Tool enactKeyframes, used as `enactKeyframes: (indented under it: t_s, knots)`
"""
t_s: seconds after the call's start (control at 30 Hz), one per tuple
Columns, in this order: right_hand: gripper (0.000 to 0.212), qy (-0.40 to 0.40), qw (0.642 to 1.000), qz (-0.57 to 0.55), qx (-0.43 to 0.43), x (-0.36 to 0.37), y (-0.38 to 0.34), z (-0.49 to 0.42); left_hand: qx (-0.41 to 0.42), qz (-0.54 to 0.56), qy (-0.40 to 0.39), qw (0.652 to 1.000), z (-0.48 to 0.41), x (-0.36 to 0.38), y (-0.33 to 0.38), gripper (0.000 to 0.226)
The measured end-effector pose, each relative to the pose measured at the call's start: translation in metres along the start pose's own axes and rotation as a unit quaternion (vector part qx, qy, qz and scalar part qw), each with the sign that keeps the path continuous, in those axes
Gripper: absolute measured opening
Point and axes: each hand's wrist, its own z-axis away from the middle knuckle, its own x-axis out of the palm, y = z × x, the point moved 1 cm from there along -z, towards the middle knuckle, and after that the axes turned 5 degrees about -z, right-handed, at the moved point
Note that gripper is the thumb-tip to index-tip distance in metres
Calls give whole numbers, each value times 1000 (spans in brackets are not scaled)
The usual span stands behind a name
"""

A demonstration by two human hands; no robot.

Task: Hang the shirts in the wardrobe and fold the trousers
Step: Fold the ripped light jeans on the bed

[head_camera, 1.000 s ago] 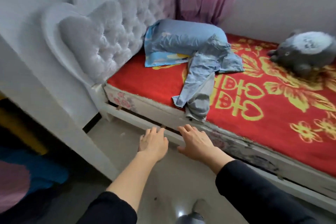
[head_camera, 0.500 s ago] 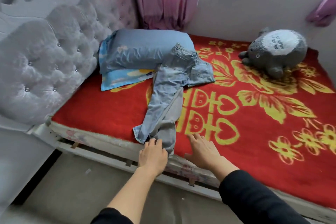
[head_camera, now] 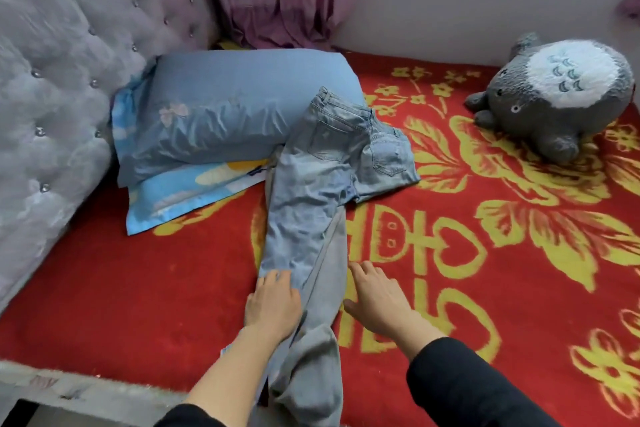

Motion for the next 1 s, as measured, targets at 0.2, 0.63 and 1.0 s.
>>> enactKeyframes:
  t_s: [0.2,0.63,1.0]
  knots:
    - [54,9,999,-26,16,-2,22,-129,5,-1,1,1000,-141,-1,-8,41]
    - [61,131,991,-35,-2,24,87,-336,118,-64,158,978,-352,33,-12,59]
    - [10,264,924,-255,-102,20,109,-358,317,-29,219,922,-365,9,-18,20]
